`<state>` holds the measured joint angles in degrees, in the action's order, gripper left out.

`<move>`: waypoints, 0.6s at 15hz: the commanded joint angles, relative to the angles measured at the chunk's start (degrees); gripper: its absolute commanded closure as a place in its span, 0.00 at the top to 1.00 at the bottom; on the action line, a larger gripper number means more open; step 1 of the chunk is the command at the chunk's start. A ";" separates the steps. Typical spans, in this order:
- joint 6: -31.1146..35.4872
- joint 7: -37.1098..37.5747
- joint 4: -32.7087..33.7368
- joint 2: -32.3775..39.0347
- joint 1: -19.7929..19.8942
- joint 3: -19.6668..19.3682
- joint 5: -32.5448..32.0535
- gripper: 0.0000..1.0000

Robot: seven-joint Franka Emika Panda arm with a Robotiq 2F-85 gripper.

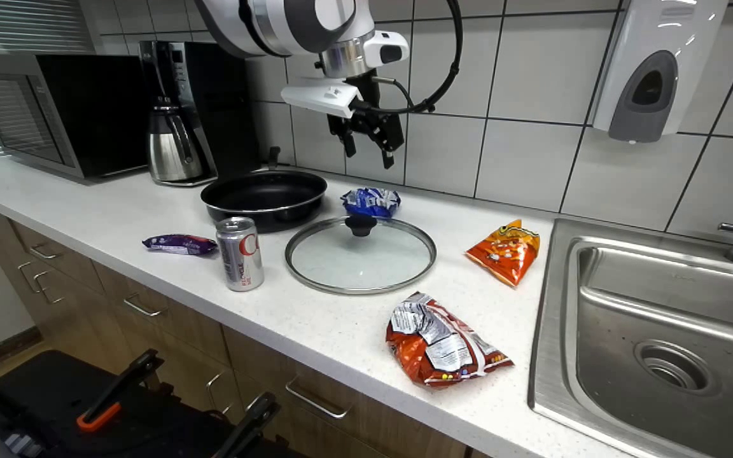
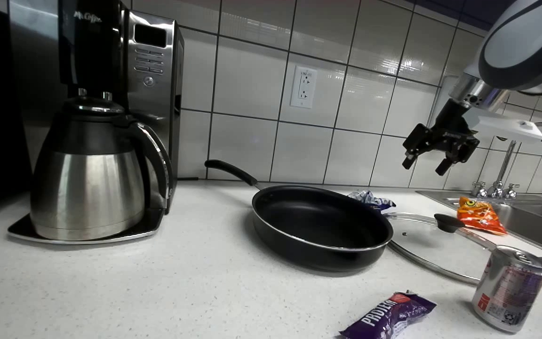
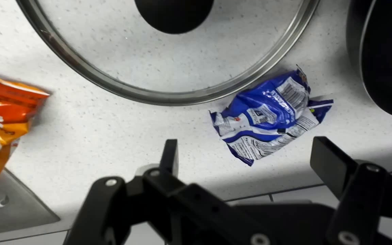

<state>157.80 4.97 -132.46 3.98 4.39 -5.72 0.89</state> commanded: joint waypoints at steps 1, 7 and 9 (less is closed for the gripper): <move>-0.83 -5.60 4.17 2.62 -0.27 2.30 5.38 1.00; -0.14 -3.54 2.99 2.25 -0.54 2.10 4.01 1.00; -0.14 -3.56 3.00 2.25 -0.54 2.10 4.02 1.00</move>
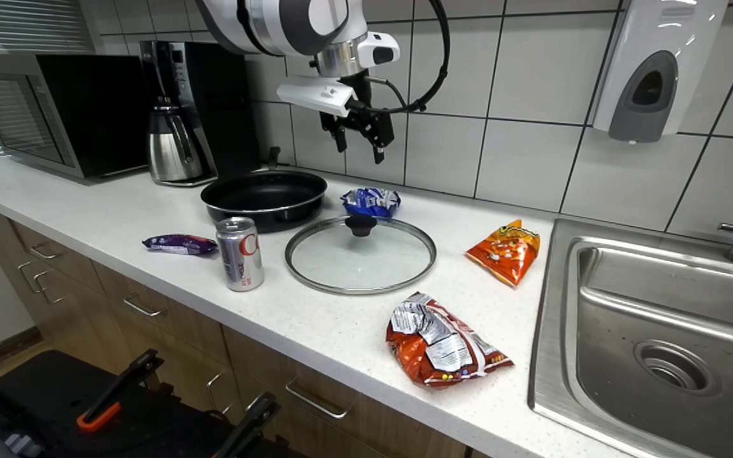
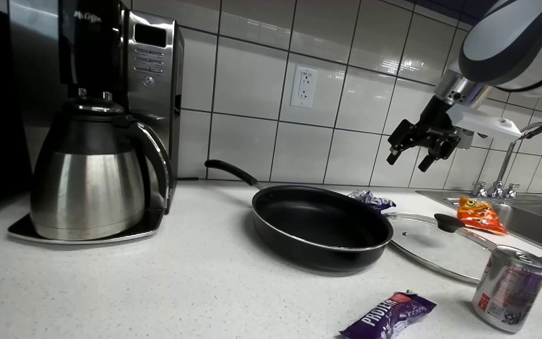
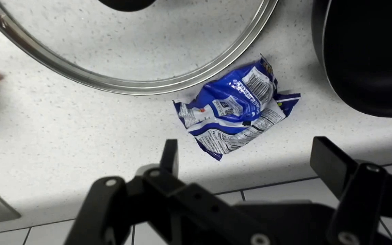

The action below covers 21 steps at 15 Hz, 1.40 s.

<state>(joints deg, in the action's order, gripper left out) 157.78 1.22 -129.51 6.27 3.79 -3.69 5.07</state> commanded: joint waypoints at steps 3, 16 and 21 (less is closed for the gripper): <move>-0.13 0.17 0.05 -0.04 0.06 0.08 -0.16 1.00; -4.12 1.92 10.06 9.36 0.14 0.60 1.71 1.00; -6.60 1.84 13.39 12.18 0.24 1.77 3.60 1.00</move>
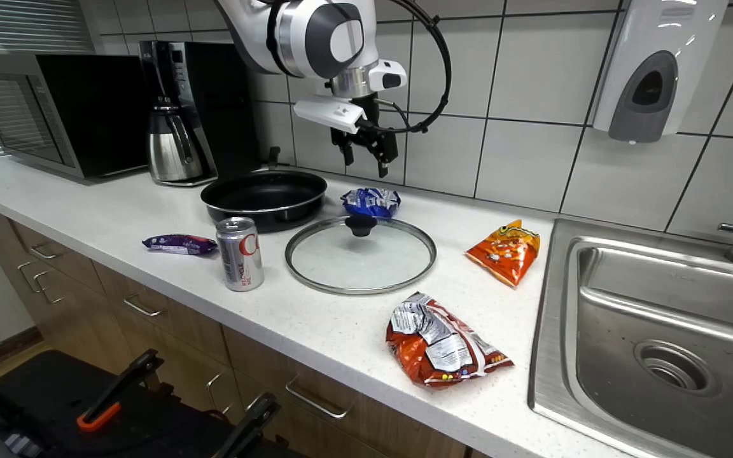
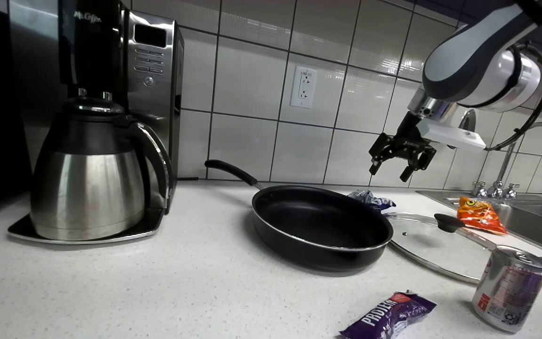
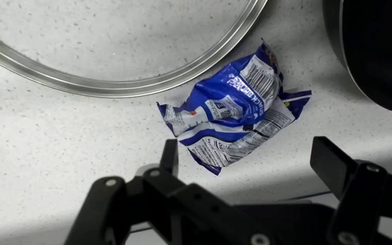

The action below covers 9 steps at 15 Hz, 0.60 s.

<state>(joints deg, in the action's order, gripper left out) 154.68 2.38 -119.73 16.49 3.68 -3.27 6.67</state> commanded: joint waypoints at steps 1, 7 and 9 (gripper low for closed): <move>-4.07 1.20 4.12 2.48 0.09 1.42 2.13 1.00; -6.82 5.70 6.70 5.31 -1.03 0.67 1.29 1.00; -6.97 7.27 7.53 6.10 -1.15 0.41 1.33 1.00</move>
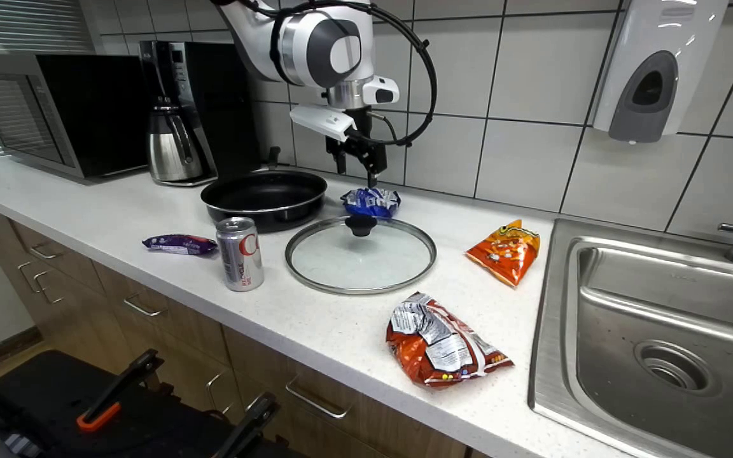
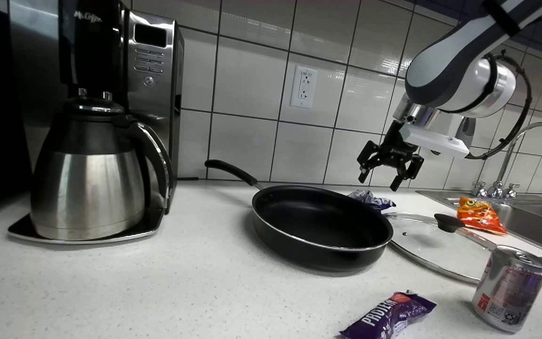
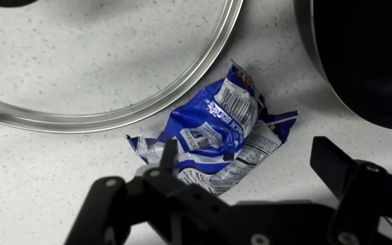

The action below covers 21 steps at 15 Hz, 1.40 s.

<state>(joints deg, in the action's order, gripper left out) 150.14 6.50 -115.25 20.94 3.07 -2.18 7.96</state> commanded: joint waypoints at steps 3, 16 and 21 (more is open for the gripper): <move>-2.33 6.06 4.20 2.95 -0.89 -1.15 -0.04 1.00; -4.70 9.59 7.51 6.47 -0.98 -1.17 0.55 0.58; -4.73 9.88 7.90 6.77 -1.04 -1.32 0.37 0.19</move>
<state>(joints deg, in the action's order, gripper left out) 147.76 14.93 -109.30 27.17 2.70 -2.79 7.96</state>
